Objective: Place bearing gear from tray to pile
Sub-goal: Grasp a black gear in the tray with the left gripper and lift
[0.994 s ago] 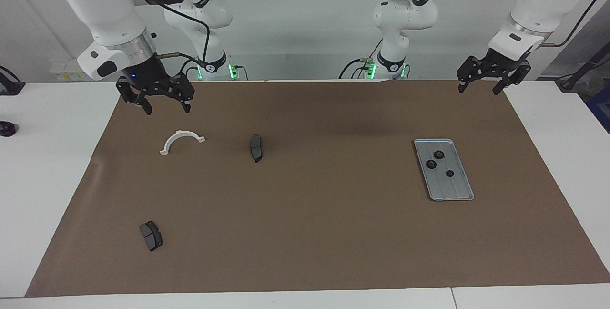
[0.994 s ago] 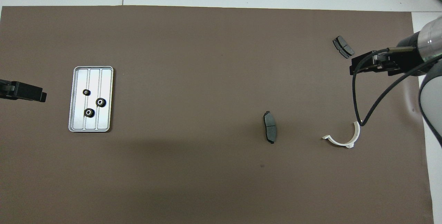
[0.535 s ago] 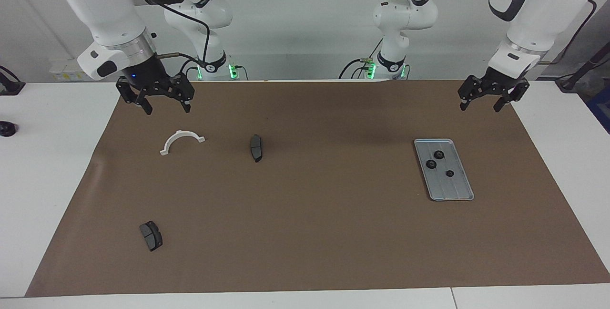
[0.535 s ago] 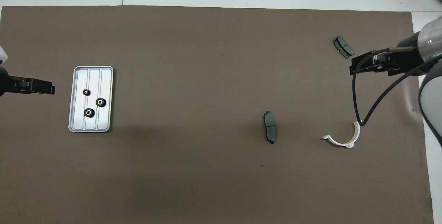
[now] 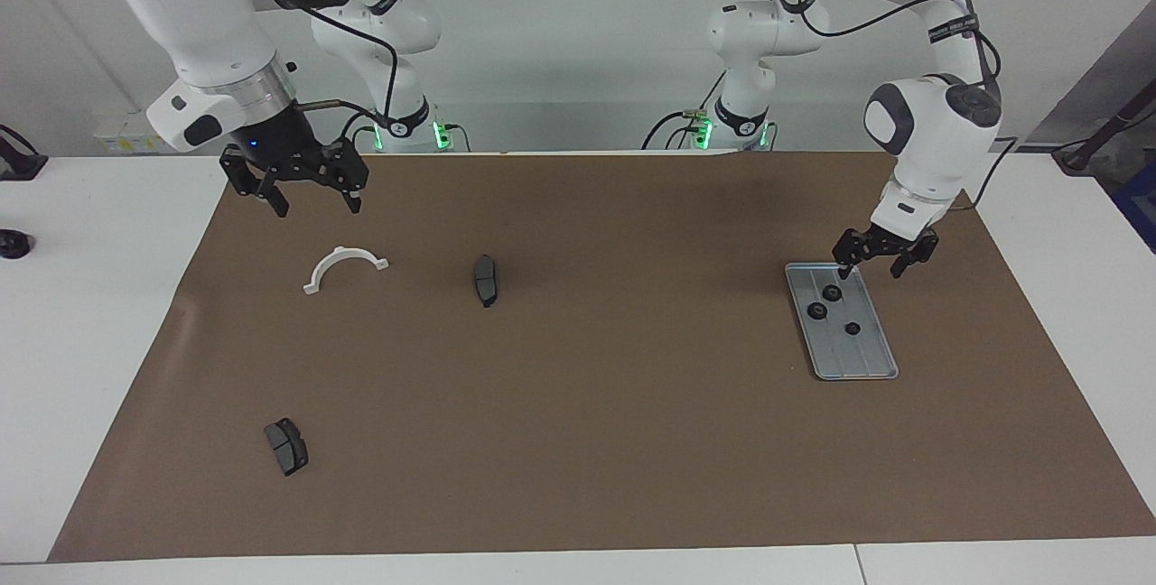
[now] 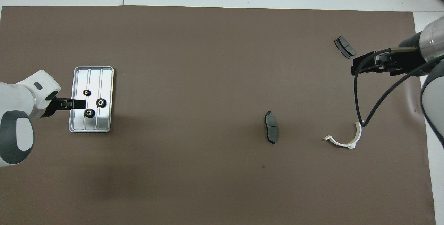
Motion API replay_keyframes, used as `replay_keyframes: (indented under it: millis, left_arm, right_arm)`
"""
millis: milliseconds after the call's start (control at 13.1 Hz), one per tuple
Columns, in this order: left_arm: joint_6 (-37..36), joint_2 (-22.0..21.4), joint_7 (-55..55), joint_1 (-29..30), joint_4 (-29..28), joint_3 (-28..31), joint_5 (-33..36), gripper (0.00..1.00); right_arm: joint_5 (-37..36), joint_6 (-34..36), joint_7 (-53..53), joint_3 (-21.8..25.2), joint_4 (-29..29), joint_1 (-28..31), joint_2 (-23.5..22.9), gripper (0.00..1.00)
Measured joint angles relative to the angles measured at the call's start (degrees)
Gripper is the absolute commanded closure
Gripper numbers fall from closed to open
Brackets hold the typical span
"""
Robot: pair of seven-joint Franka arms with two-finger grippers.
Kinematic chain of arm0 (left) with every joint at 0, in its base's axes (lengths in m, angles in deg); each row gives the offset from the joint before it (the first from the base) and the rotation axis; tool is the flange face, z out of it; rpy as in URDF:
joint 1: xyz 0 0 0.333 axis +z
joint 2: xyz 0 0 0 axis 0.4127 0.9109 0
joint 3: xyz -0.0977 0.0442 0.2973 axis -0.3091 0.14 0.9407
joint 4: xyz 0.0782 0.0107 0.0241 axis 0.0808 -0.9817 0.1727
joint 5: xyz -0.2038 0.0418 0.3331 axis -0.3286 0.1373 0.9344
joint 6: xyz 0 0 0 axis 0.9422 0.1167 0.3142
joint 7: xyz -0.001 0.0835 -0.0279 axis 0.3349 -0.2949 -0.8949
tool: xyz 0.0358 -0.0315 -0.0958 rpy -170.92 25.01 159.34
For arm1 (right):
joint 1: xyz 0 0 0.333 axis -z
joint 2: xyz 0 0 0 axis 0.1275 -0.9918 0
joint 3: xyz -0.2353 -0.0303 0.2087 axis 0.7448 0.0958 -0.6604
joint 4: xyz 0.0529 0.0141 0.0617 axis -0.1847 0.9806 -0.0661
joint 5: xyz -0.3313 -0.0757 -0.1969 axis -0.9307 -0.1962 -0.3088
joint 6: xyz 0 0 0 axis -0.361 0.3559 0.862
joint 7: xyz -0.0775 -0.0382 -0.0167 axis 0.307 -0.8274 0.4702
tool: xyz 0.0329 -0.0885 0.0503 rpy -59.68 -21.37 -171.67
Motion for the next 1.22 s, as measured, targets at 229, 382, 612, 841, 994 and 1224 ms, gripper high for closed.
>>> replay_keyframes:
  millis: [229,382,612,841,994,1224]
  left_arm:
    - [4.3,2.6,-0.1,0.0,-1.5,-0.2,0.0,0.21]
    - [5.6,4.8,-0.9,0.0,-1.6,-0.4,0.0,0.32]
    - [6.2,6.0,-1.2,-0.1,-1.6,-0.6,0.0,0.37]
    - [6.3,6.4,-1.8,-0.2,-1.8,-0.6,0.0,0.38]
    - [6.5,6.6,-2.9,-0.6,-2.0,-0.7,0.0,0.42]
    - [6.7,6.6,-4.3,-0.9,-2.2,-0.8,0.0,0.53]
  right_arm:
    - [0.0,0.0,0.0,0.0,0.0,0.0,0.0,0.0]
    - [0.0,0.0,0.0,0.0,0.0,0.0,0.0,0.0]
    - [0.0,0.0,0.0,0.0,0.0,0.0,0.0,0.0]
    - [0.0,0.0,0.0,0.0,0.0,0.0,0.0,0.0]
    - [0.0,0.0,0.0,0.0,0.0,0.0,0.0,0.0]
    - [0.0,0.0,0.0,0.0,0.0,0.0,0.0,0.0]
